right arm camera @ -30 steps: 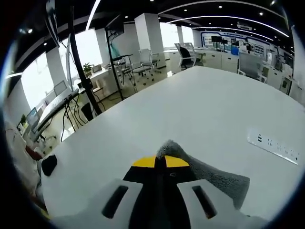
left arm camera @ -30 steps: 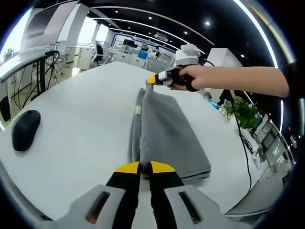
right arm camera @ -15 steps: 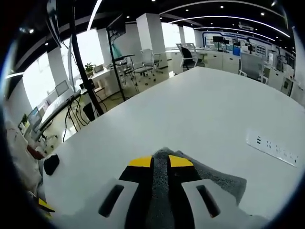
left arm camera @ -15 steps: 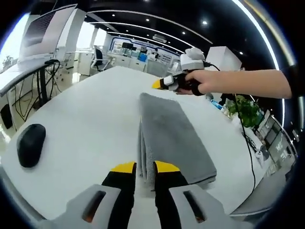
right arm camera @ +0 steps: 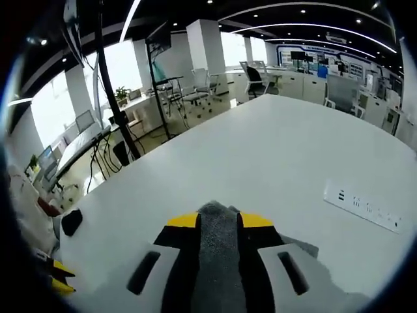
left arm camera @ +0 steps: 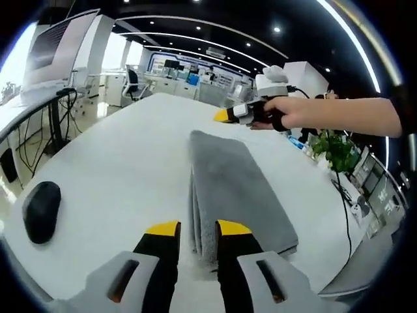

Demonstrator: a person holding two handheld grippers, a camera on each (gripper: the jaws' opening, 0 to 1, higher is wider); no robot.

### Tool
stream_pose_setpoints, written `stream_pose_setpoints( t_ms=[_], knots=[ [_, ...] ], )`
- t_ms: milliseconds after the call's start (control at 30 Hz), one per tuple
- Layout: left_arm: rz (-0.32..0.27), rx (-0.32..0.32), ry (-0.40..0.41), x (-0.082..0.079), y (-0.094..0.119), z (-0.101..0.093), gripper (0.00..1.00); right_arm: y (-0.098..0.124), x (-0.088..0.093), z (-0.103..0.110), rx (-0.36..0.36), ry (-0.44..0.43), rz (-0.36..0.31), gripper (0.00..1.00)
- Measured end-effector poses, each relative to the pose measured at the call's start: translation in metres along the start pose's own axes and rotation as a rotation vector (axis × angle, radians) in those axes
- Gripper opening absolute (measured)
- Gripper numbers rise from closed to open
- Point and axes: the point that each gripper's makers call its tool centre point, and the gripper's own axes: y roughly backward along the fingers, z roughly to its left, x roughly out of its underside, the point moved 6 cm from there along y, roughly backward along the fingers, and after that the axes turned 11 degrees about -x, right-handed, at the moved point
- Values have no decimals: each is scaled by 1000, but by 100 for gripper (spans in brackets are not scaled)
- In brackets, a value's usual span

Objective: Fold the towel on the table until its edges align and the towel forms a compact rectangular stack.

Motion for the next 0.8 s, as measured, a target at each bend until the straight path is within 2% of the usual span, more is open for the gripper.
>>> stream_pose_setpoints(
  t_ms=[200, 300, 433, 567, 733, 800],
  knots=[
    [-4, 11, -29, -8, -11, 3, 24, 10, 10, -4, -6, 9, 38, 24],
    [-14, 0, -69, -13, -16, 3, 27, 16, 17, -7, -3, 8, 53, 26],
    [-26, 3, -99, -23, -23, 5, 35, 25, 26, -12, 1, -5, 63, 28],
    [-16, 17, -154, -31, -29, 3, 44, 32, 37, -17, 9, -27, 76, 36],
    [-3, 42, -174, -34, -40, 1, 56, 39, 43, -26, 13, -50, 72, 41],
    [-1, 51, -169, -36, -43, 2, 58, 42, 46, -30, 13, -62, 63, 42]
  ],
)
